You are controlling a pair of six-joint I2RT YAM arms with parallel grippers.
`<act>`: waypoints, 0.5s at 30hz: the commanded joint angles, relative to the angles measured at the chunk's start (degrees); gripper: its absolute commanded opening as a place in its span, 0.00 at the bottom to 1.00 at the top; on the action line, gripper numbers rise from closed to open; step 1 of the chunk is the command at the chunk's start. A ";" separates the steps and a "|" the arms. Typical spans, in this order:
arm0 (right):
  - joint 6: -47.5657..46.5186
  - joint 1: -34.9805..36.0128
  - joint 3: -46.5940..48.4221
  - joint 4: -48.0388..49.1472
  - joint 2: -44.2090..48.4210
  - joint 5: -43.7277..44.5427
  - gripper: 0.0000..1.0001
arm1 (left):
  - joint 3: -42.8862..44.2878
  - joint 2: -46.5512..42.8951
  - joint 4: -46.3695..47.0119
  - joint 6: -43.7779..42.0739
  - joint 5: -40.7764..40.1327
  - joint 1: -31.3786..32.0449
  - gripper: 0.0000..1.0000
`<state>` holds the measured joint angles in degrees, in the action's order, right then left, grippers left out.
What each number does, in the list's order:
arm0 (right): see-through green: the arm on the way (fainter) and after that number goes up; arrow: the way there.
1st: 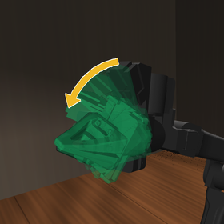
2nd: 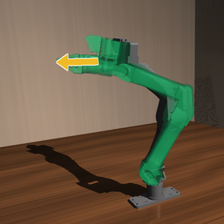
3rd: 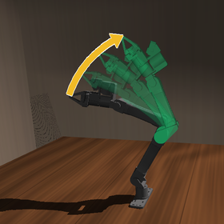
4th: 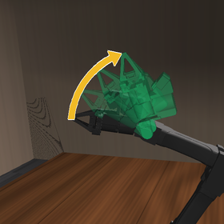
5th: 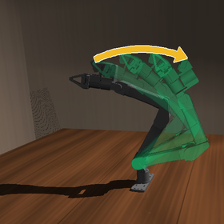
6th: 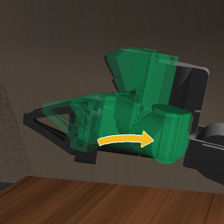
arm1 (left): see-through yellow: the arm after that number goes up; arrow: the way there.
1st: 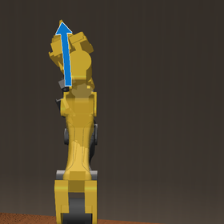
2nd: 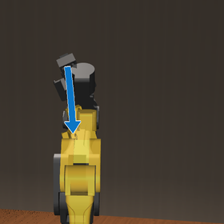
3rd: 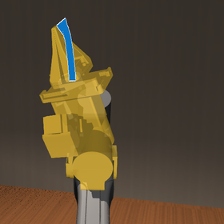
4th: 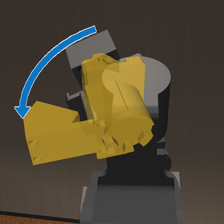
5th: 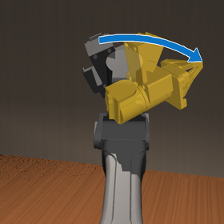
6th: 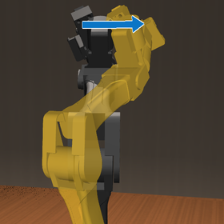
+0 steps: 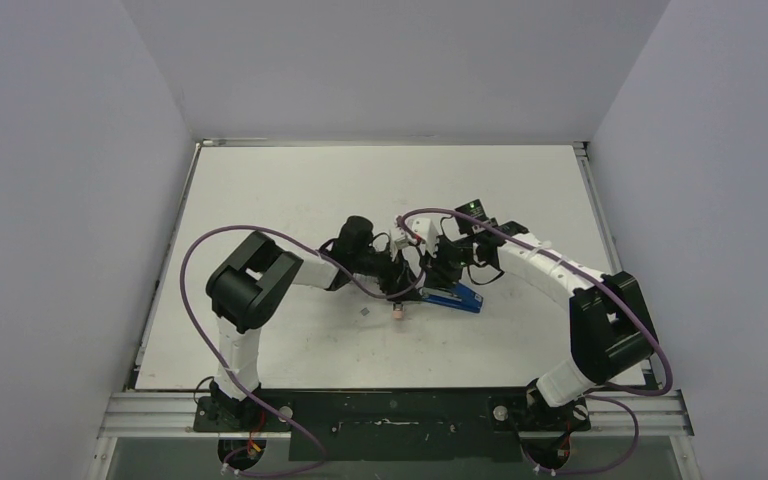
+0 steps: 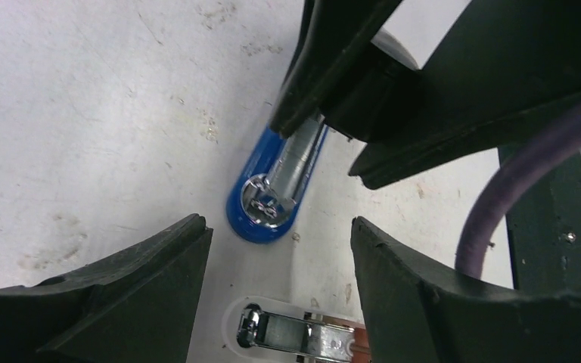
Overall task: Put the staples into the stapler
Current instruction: Close the stapler at the center of the board.
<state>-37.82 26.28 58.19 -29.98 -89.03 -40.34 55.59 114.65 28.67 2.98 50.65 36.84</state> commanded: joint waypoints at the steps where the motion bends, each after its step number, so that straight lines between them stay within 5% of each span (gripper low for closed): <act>1: 0.38 -0.25 -2.42 0.89 0.87 5.12 0.17 | 0.29 -4.37 8.78 2.36 4.83 -0.62 0.67; 15: 1.14 0.09 -5.22 2.79 0.82 12.52 0.19 | 0.96 -6.81 9.77 4.07 3.79 -4.38 0.67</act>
<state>-37.65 26.30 54.63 -26.17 -88.42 -32.84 54.63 113.36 30.79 6.72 52.34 34.02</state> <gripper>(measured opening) 0.328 0.670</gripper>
